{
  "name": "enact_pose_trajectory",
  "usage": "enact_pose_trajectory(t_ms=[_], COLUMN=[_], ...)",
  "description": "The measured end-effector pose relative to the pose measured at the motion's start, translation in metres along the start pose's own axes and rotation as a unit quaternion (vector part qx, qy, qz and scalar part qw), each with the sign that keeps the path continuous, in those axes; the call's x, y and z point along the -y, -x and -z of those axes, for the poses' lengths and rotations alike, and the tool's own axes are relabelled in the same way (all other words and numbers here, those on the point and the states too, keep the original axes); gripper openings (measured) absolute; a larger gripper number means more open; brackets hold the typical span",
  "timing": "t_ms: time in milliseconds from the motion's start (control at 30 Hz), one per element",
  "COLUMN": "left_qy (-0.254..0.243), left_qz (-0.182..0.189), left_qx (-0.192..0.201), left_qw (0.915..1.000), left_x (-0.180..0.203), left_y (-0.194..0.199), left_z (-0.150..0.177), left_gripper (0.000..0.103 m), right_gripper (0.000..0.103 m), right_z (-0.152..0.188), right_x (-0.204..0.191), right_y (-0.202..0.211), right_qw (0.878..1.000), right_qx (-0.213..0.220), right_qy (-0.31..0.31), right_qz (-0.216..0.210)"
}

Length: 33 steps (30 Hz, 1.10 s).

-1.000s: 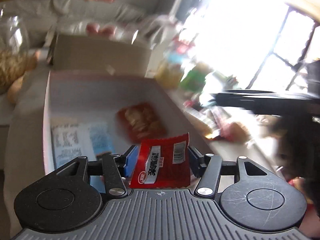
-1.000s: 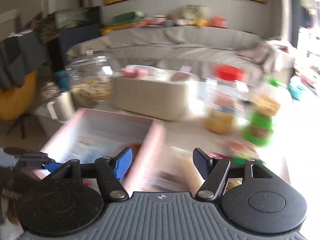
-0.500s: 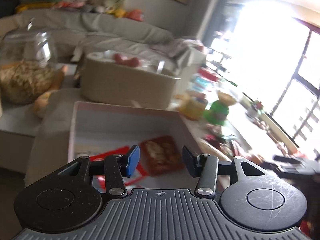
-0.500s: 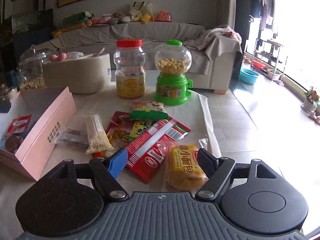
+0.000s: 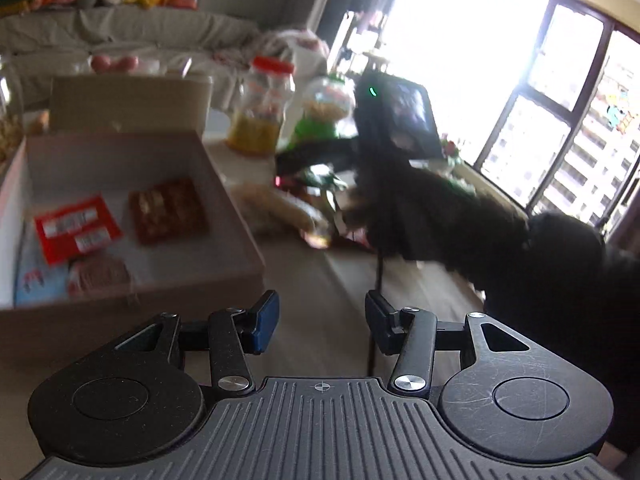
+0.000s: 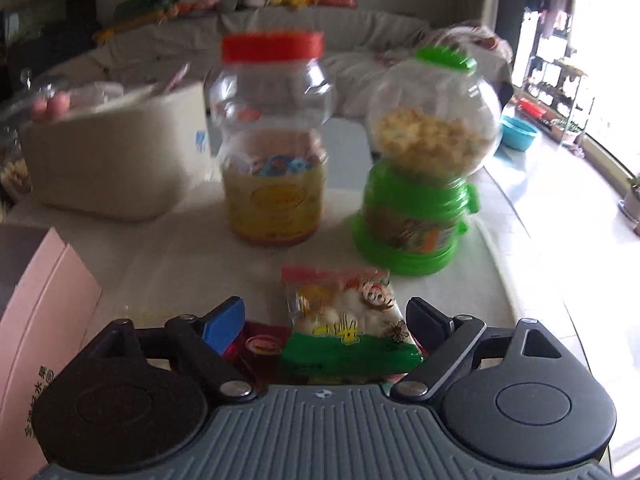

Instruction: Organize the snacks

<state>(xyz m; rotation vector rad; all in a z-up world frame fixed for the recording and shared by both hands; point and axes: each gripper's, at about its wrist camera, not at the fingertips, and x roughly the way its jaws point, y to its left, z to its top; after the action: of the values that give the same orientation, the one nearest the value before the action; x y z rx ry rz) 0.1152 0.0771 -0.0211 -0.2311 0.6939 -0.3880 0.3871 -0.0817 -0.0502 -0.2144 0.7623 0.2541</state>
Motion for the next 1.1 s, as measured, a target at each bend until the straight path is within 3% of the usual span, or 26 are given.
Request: enact_pose_trajectory(t_ms=[33, 67, 100, 133, 200, 267, 467, 533, 567, 600, 767, 833, 900, 1100], left_qy=[0.004, 0.010, 0.018, 0.027, 0.042, 0.048, 0.048, 0.053, 0.055, 0.057, 0.049, 0.052, 0.062, 0.107], left_qz=[0.001, 0.001, 0.001, 0.000, -0.002, 0.002, 0.019, 0.019, 0.018, 0.016, 0.004, -0.002, -0.008, -0.013], left_qx=[-0.005, -0.007, -0.009, -0.008, -0.005, -0.003, -0.010, -0.010, -0.011, -0.012, -0.017, -0.013, -0.006, 0.009], left_qw=[1.0000, 0.9999, 0.9998, 0.9996, 0.9991, 0.9988, 0.9986, 0.9984, 0.9983, 0.9982, 0.9986, 0.9986, 0.9980, 0.9942], left_x=[-0.001, -0.004, -0.007, -0.010, -0.015, -0.015, -0.007, -0.005, -0.004, -0.003, 0.004, 0.003, -0.002, -0.018], left_y=[-0.001, -0.001, -0.003, -0.004, -0.005, -0.012, -0.022, -0.025, -0.026, -0.026, -0.024, -0.020, -0.014, -0.003], left_z=[0.004, 0.006, 0.009, 0.010, 0.009, 0.009, 0.009, 0.010, 0.011, 0.012, 0.019, 0.020, 0.021, 0.025], left_gripper=[0.053, 0.053, 0.053, 0.053, 0.053, 0.053, 0.053, 0.053, 0.053, 0.053, 0.053, 0.053, 0.053, 0.053], right_gripper=[0.075, 0.054, 0.044, 0.042, 0.023, 0.018, 0.020, 0.043, 0.065, 0.070, 0.066, 0.050, 0.028, 0.028], right_z=[0.002, 0.006, 0.010, 0.015, 0.028, 0.043, 0.077, 0.077, 0.073, 0.069, 0.051, 0.049, 0.053, 0.089], right_x=[-0.001, -0.001, -0.001, -0.003, -0.008, -0.010, -0.006, -0.002, 0.001, 0.002, -0.005, -0.017, -0.026, -0.031], right_y=[0.001, 0.006, 0.012, 0.020, 0.039, 0.058, 0.107, 0.114, 0.112, 0.109, 0.076, 0.063, 0.058, 0.111], right_qw=[1.000, 0.999, 0.998, 0.998, 0.997, 0.994, 0.989, 0.988, 0.988, 0.988, 0.986, 0.989, 0.989, 0.985], right_qx=[-0.002, -0.002, -0.006, -0.003, 0.006, 0.003, 0.016, 0.038, 0.047, 0.057, 0.040, 0.020, -0.001, -0.014], right_qy=[-0.002, -0.006, -0.006, 0.003, 0.033, 0.049, 0.067, 0.050, 0.037, 0.018, -0.035, -0.014, 0.010, 0.048], right_qz=[-0.011, -0.033, -0.055, -0.064, -0.074, -0.095, -0.130, -0.138, -0.139, -0.140, -0.157, -0.146, -0.147, -0.165])
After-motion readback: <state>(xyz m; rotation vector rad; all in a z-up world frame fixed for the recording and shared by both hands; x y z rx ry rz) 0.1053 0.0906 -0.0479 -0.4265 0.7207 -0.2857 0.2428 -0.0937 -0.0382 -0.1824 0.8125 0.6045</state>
